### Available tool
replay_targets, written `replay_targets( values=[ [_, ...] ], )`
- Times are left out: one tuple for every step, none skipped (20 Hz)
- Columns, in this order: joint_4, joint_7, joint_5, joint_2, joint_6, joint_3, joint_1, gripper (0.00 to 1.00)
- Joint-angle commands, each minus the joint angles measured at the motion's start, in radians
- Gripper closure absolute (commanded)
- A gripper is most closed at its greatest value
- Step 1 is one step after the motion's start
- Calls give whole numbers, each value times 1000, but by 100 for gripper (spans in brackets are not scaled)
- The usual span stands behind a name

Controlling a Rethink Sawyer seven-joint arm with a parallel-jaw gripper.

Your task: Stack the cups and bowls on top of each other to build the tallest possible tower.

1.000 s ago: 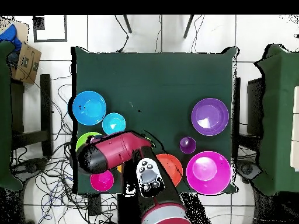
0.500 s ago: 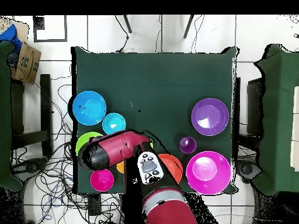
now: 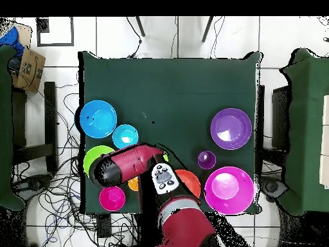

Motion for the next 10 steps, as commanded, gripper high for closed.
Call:
replay_targets(
  values=[
    [-61,-44,-96,55,-43,4,1,0],
    [-58,-42,-99,58,-47,6,-1,0],
    [-55,-42,-102,57,-48,7,-3,0],
    [-51,-41,-105,56,-49,9,-4,0],
    [-50,-39,-111,61,-54,9,-5,0],
    [-48,-38,-116,65,-60,9,-6,0],
    [-50,-39,-120,67,-59,9,-7,0],
    [-48,-39,-123,66,-59,10,-8,0],
    [-45,-39,-126,66,-61,11,-9,0],
    [-43,-38,-129,66,-64,11,-10,0]
  ],
)
